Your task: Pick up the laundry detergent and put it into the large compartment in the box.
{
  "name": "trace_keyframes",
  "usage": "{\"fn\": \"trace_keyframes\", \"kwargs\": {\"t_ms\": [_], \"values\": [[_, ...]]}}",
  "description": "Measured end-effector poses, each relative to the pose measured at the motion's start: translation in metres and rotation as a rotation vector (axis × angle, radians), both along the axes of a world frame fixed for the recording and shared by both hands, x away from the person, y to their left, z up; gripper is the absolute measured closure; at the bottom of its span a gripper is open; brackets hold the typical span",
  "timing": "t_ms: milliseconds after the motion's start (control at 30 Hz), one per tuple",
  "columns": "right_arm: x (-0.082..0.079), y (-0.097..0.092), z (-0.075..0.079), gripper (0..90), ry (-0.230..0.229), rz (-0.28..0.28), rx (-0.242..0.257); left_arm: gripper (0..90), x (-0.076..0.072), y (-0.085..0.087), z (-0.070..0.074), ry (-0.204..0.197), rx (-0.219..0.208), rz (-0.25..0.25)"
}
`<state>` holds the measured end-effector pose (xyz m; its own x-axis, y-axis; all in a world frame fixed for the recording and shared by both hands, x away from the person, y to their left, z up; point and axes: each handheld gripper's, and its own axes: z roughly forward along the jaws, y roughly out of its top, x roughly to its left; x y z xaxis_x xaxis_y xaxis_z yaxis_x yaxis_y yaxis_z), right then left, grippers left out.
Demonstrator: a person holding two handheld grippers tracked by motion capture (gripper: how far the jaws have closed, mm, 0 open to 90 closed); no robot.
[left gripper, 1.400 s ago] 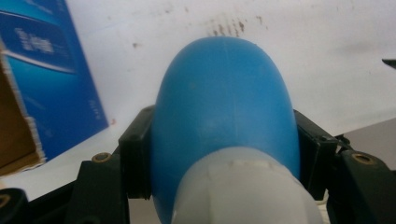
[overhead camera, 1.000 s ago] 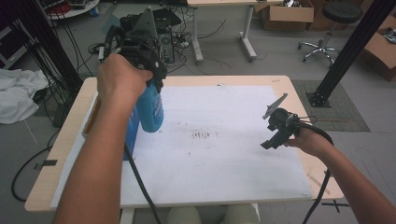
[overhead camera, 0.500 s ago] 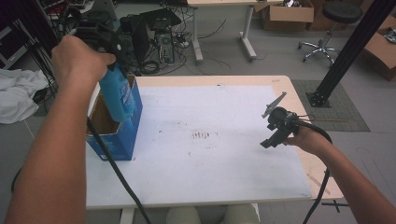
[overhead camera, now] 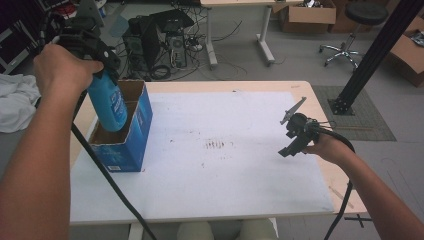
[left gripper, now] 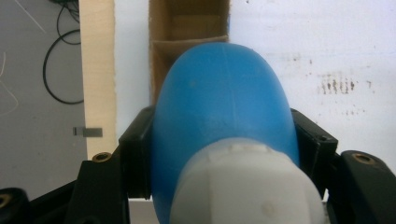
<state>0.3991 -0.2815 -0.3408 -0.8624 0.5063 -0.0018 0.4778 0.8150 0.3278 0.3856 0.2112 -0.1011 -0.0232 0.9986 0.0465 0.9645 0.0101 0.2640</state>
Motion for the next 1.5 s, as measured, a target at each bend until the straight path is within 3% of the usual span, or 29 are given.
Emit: {"fn": "trace_keyframes", "kwargs": {"t_ms": [533, 800, 900, 933, 967, 1000, 1033, 1067, 1133, 1200, 1233, 1333, 1500], "values": [[0.002, -0.005, -0.001, 18.1, 0.005, -0.029, -0.003, 38.2, 0.012, 0.025, -0.054, -0.029, 0.019, -0.021], [0.002, -0.003, -0.005, 18.1, 0.018, -0.035, -0.013, 38.2, 0.017, 0.029, -0.088, -0.009, 0.016, -0.044], [0.003, -0.003, -0.006, 18.0, 0.016, -0.037, -0.016, 38.2, 0.019, 0.029, -0.112, -0.003, 0.022, -0.056], [0.003, -0.003, -0.006, 18.0, 0.016, -0.037, -0.016, 38.2, 0.019, 0.029, -0.112, -0.003, 0.022, -0.056], [0.002, -0.004, -0.006, 18.0, 0.019, -0.042, -0.016, 38.2, 0.02, 0.03, -0.123, -0.005, 0.025, -0.058], [0.002, -0.004, -0.006, 18.0, 0.019, -0.042, -0.016, 38.2, 0.02, 0.03, -0.123, -0.005, 0.025, -0.058], [0.002, -0.004, -0.005, 18.0, 0.018, -0.043, -0.019, 38.2, 0.021, 0.03, -0.134, 0.004, 0.025, -0.062], [0.002, -0.004, -0.005, 18.0, 0.018, -0.043, -0.019, 38.2, 0.021, 0.03, -0.134, 0.004, 0.025, -0.062], [0.002, -0.005, -0.006, 18.0, 0.019, -0.045, -0.019, 38.2, 0.022, 0.03, -0.147, 0.01, 0.021, -0.065], [0.002, -0.005, -0.006, 18.0, 0.019, -0.047, -0.02, 38.2, 0.021, 0.03, -0.15, -0.002, 0.022, -0.069], [0.002, -0.005, -0.007, 18.0, 0.021, -0.048, -0.016, 38.2, 0.022, 0.031, -0.159, 0.017, 0.026, -0.073], [0.0, -0.005, -0.01, 18.0, 0.026, -0.049, -0.016, 38.2, 0.022, 0.032, -0.168, 0.022, 0.027, -0.073], [0.0, -0.006, -0.012, 18.0, 0.029, -0.047, -0.019, 38.2, 0.023, 0.033, -0.176, 0.034, 0.029, -0.078]]}}
